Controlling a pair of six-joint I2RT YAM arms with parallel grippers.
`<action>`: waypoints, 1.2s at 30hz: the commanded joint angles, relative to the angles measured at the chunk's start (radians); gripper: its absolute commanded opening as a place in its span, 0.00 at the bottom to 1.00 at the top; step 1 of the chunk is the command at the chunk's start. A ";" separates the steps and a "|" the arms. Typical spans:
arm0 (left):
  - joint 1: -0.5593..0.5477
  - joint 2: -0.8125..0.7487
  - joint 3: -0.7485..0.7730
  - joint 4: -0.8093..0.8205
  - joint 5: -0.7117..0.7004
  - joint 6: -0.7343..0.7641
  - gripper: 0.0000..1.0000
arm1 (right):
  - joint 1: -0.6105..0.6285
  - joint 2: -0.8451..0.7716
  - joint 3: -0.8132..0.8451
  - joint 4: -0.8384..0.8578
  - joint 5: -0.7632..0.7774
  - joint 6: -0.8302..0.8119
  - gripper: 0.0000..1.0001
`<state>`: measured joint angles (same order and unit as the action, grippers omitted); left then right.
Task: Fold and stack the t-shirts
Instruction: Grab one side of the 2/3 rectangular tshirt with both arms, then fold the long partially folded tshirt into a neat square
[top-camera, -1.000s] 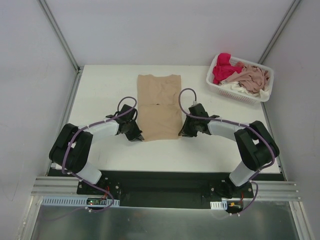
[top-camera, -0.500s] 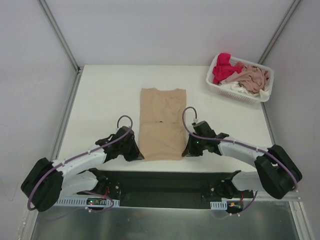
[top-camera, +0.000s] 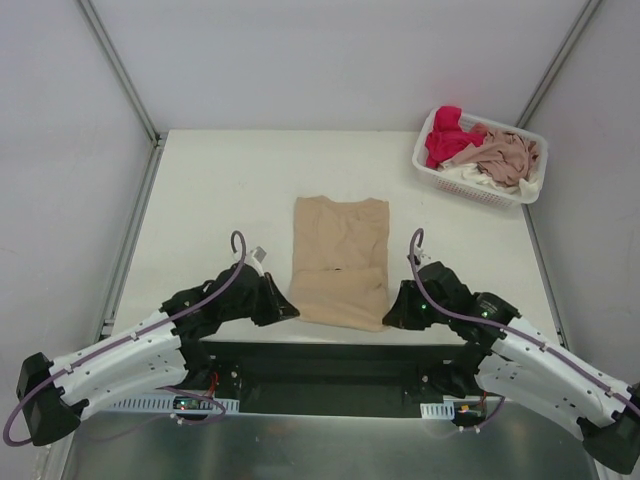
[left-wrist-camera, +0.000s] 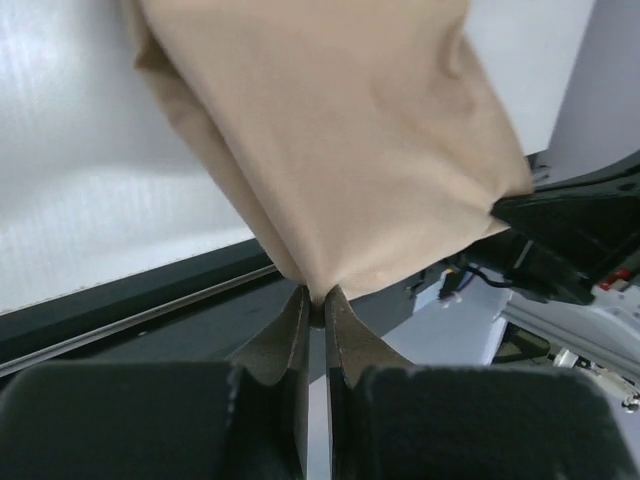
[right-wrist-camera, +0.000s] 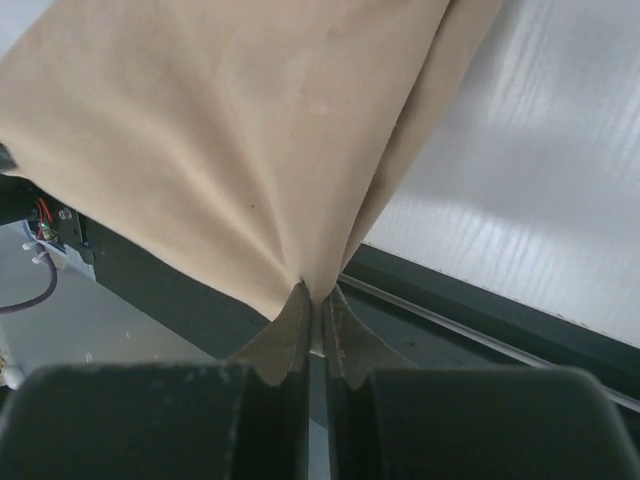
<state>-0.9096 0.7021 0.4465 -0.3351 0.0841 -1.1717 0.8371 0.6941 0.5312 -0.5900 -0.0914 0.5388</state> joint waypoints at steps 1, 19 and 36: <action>-0.005 0.062 0.171 -0.008 -0.105 0.093 0.00 | 0.005 -0.007 0.133 -0.165 0.126 -0.049 0.05; 0.236 0.424 0.606 -0.053 -0.202 0.357 0.00 | -0.335 0.355 0.593 -0.114 0.044 -0.358 0.03; 0.454 0.898 0.965 -0.053 -0.101 0.471 0.00 | -0.587 0.855 0.900 -0.022 -0.189 -0.392 0.03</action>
<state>-0.5091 1.5414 1.3300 -0.3748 0.0097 -0.7582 0.2951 1.4548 1.3304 -0.6247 -0.2455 0.1928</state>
